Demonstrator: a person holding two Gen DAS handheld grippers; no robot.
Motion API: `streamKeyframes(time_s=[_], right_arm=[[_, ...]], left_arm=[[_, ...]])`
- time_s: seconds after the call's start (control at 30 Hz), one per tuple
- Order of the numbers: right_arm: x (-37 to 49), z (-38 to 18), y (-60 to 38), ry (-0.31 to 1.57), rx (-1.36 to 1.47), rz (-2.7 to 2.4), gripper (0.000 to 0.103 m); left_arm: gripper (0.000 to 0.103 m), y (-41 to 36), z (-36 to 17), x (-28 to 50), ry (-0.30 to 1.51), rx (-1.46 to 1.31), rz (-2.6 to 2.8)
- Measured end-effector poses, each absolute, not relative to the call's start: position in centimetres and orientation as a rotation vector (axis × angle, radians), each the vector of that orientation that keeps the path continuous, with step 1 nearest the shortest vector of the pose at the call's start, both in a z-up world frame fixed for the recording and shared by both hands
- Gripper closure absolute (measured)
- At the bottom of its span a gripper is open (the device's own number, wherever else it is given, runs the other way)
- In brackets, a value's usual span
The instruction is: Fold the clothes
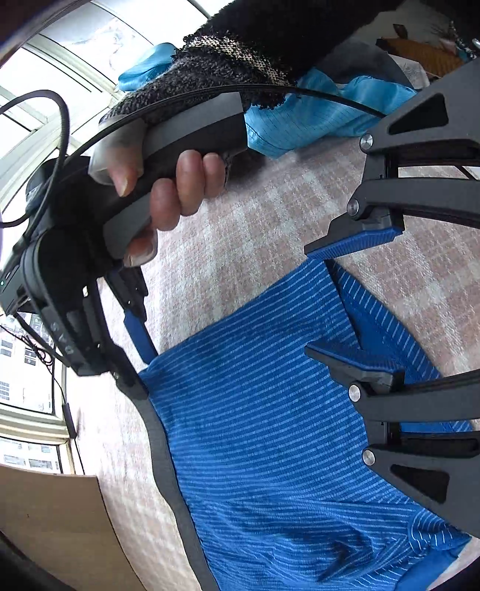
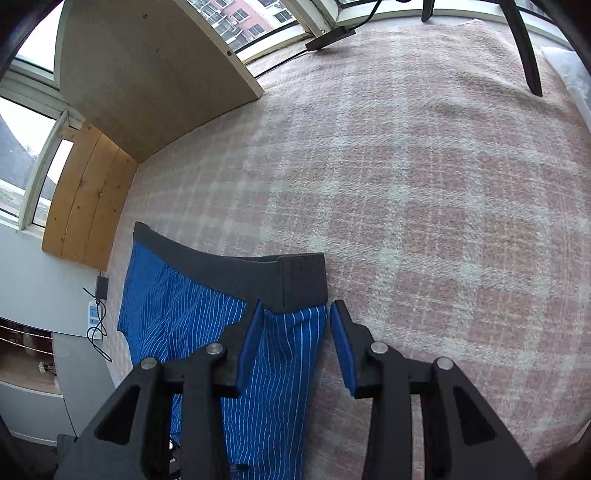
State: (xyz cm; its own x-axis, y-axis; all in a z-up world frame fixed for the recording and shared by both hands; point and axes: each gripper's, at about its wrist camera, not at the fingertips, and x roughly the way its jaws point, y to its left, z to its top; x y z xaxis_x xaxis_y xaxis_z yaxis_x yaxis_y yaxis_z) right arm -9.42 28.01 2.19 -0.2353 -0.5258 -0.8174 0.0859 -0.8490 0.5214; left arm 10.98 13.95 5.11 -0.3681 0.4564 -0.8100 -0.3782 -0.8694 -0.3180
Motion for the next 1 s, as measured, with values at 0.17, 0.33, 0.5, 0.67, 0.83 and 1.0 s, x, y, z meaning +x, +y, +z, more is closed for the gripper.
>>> streamKeyframes(time_s=[0.17, 0.33, 0.5, 0.67, 0.83, 1.0], right_arm=[[-9.9, 2.3, 29.0, -0.551, 1.607, -2.148, 0.066], [-10.1, 1.4, 29.3, -0.623, 1.606, -2.118, 0.066], [-9.9, 1.8, 27.9, -0.518, 1.611, -2.14, 0.066], [-9.9, 1.8, 27.2, -0.496, 1.627, -2.17, 0.073], [-9.7, 2.8, 26.9, -0.579, 1.597, -2.226, 0.096], [-9.5, 6.6, 24.2, -0.614, 1.534, -2.258, 0.097]], left_arm=[[0.057, 13.7, 5.1, 11.2, -0.063, -1.389, 2.216], [0.057, 17.2, 4.6, 11.8, 0.075, -1.381, 2.193], [0.06, 20.0, 3.8, 12.2, 0.261, -1.372, 2.186], [0.1, 17.9, 4.7, 11.4, 0.112, -1.37, 2.202], [0.1, 13.7, 7.2, 11.5, -0.106, -1.339, 2.193], [0.1, 6.4, 11.3, 13.6, -0.286, -1.23, 2.25]])
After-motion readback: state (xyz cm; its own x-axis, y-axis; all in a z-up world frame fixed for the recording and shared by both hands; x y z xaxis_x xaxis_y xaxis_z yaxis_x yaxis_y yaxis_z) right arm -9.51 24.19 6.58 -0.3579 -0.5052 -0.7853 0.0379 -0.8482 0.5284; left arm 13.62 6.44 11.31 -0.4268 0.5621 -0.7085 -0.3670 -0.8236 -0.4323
